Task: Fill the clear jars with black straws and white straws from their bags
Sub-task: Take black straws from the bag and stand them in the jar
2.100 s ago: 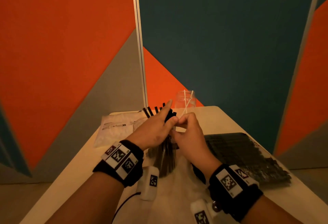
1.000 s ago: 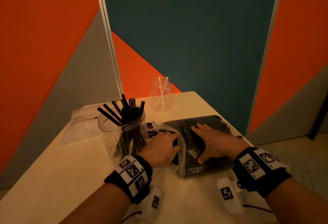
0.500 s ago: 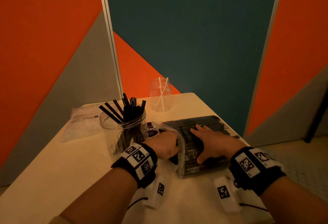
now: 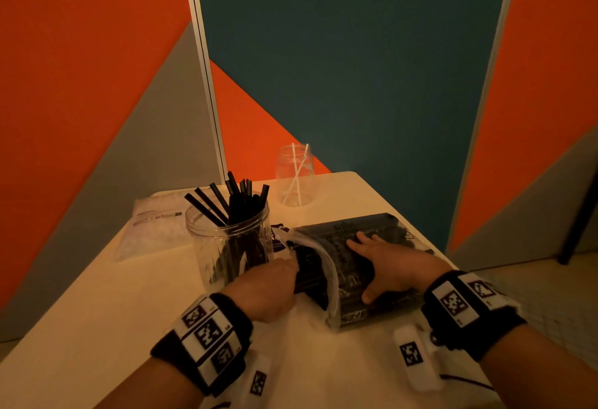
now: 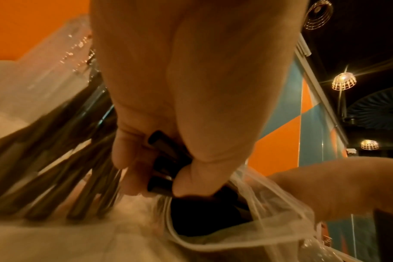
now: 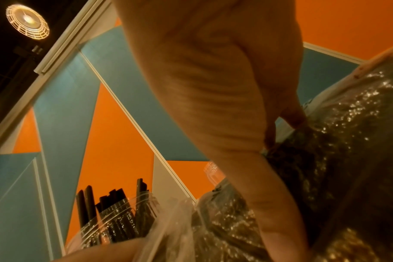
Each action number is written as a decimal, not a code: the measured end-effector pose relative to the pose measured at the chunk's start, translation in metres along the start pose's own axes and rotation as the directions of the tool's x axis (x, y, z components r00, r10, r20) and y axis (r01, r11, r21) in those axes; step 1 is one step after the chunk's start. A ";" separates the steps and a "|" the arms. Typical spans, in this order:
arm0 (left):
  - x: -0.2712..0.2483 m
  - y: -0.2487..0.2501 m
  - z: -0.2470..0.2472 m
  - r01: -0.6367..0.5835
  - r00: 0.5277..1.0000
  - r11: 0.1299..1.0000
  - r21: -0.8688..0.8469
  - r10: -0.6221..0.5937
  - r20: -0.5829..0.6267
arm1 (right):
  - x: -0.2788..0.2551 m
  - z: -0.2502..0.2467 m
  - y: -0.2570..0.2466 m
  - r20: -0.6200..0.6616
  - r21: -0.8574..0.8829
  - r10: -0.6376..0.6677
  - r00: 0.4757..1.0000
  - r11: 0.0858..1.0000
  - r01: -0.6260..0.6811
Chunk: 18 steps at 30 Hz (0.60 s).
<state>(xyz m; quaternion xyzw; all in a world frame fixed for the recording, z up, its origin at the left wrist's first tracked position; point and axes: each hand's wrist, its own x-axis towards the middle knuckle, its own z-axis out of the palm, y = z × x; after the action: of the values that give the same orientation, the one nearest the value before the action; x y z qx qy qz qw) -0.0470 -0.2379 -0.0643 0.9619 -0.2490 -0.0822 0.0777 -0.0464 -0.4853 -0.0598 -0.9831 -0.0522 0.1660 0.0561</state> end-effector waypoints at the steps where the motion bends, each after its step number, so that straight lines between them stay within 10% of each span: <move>1: -0.001 0.002 0.001 0.008 1.000 1.000 0.005 -0.007 -0.028 | 0.000 0.000 0.000 0.003 -0.010 0.001 1.000 1.000 -0.001; 18: -0.018 0.007 0.015 0.093 0.950 0.950 0.298 0.004 -0.311 | -0.003 0.002 -0.002 -0.007 0.014 -0.012 1.000 1.000 0.012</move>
<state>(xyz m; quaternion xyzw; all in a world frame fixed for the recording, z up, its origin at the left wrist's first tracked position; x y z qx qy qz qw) -0.0684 -0.2369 -0.0752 0.9685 -0.2217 0.1069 -0.0380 -0.0504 -0.4834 -0.0600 -0.9830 -0.0566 0.1624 0.0641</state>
